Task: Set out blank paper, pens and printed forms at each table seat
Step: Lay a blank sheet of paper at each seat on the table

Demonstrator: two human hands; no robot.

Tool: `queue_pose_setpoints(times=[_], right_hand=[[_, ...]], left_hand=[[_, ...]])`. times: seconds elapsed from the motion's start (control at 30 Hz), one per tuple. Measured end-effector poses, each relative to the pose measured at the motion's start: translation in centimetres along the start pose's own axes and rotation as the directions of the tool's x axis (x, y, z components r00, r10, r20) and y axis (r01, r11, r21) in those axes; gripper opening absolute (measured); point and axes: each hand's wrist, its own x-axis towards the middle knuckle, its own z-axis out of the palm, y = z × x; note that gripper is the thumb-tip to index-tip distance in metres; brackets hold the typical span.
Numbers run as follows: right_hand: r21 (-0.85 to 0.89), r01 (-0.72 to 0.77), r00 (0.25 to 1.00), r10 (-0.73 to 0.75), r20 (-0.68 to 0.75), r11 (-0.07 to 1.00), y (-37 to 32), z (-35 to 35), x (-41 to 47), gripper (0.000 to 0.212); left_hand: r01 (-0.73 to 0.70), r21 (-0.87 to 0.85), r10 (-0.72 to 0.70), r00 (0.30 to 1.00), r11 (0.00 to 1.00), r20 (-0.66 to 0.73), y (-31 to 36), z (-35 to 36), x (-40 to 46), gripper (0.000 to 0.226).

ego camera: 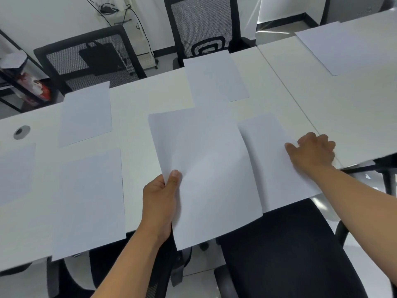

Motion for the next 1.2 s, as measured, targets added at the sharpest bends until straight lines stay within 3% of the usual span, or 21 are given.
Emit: queue_pose_setpoints(times=[0.13, 0.2, 0.27, 0.33, 0.4, 0.6, 0.8, 1.0, 1.07, 1.2], right_hand=[[0.276, 0.135, 0.990, -0.122, -0.065, 0.952, -1.9, -0.8, -2.8, 0.044], [0.513, 0.129, 0.975, -0.202, 0.090, 0.849, -3.6, -1.7, -5.2, 0.039], [0.696, 0.015, 0.899, -0.314, 0.304, 0.717, -4.7, -2.5, -7.6, 0.052], [0.771, -0.111, 0.818, -0.383, 0.429, 0.627, -4.8, -3.0, -9.5, 0.068], [0.804, -0.166, 0.791, -0.410, 0.455, 0.571, -3.9, -3.2, -10.8, 0.070], [0.813, -0.054, 0.879, -0.359, 0.315, 0.580, -0.8, -7.3, -13.7, 0.064], [0.819, 0.051, 0.947, -0.288, 0.142, 0.572, 2.5, -13.9, -16.9, 0.059], [0.857, 0.117, 0.966, -0.256, 0.019, 0.502, 7.0, -20.4, -20.3, 0.087], [0.880, 0.119, 0.973, -0.230, -0.011, 0.459, 8.3, -22.4, -21.9, 0.074], [0.886, 0.173, 0.981, -0.154, -0.117, 0.430, 11.6, -27.1, -25.5, 0.022]], left_hand=[[0.010, 0.005, -0.011, 1.000, 1.000, 0.017, 0.1, 0.5, -0.7, 0.024], [0.018, 0.008, -0.018, 1.000, 1.000, 0.024, 0.1, 0.8, -1.0, 0.024], [0.018, 0.022, -0.019, 0.999, 1.000, 0.041, 0.3, 1.3, -1.4, 0.025], [0.006, 0.048, -0.009, 0.998, 0.999, 0.063, 0.6, 1.6, -1.9, 0.027], [-0.011, 0.093, 0.003, 0.996, 0.996, 0.091, 1.1, 1.9, -2.4, 0.029], [-0.073, 0.166, 0.041, 0.982, 0.983, 0.185, 2.8, 3.8, -5.2, 0.032], [-0.109, 0.126, 0.067, 0.952, 0.986, 0.297, 5.3, 6.8, -9.2, 0.035], [-0.188, 0.123, 0.120, 0.899, 0.975, 0.420, 8.5, 10.1, -15.0, 0.038], [-0.216, 0.113, 0.143, 0.879, 0.970, 0.454, 9.4, 11.0, -17.1, 0.037], [-0.296, 0.081, 0.208, 0.815, 0.952, 0.540, 11.4, 13.5, -21.9, 0.035]])
